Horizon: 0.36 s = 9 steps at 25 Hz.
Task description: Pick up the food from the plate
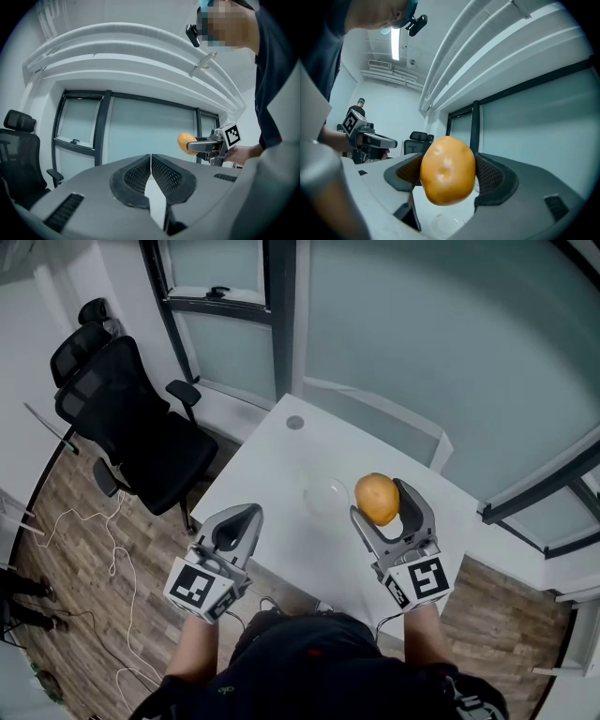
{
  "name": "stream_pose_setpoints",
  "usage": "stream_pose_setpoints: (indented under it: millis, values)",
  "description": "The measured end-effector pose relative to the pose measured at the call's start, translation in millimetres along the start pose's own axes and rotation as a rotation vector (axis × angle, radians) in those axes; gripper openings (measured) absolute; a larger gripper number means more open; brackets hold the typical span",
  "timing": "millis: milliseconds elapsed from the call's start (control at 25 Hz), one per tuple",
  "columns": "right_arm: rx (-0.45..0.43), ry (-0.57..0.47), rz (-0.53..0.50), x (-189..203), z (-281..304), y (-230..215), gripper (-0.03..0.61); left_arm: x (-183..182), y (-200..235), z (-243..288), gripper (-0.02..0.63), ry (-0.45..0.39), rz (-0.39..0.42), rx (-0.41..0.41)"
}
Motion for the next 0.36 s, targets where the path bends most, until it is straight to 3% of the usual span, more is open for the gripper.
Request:
stream_pose_setpoints:
  millis: [360]
  values:
    - [0.019, -0.017, -0.011, -4.4, -7.9, 6.6, 0.371, -5.0, -4.5, -6.9, 0.028, -0.002, 0.012, 0.013]
Point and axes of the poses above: the fingertips, and each gripper's own axes: z forward along the fingers, y to its left, x out of its underside, the point moved 6 cm from there along -z, backward along the fingers, and after that the axes turned 8 degrees about z, right-handed, at the moved point
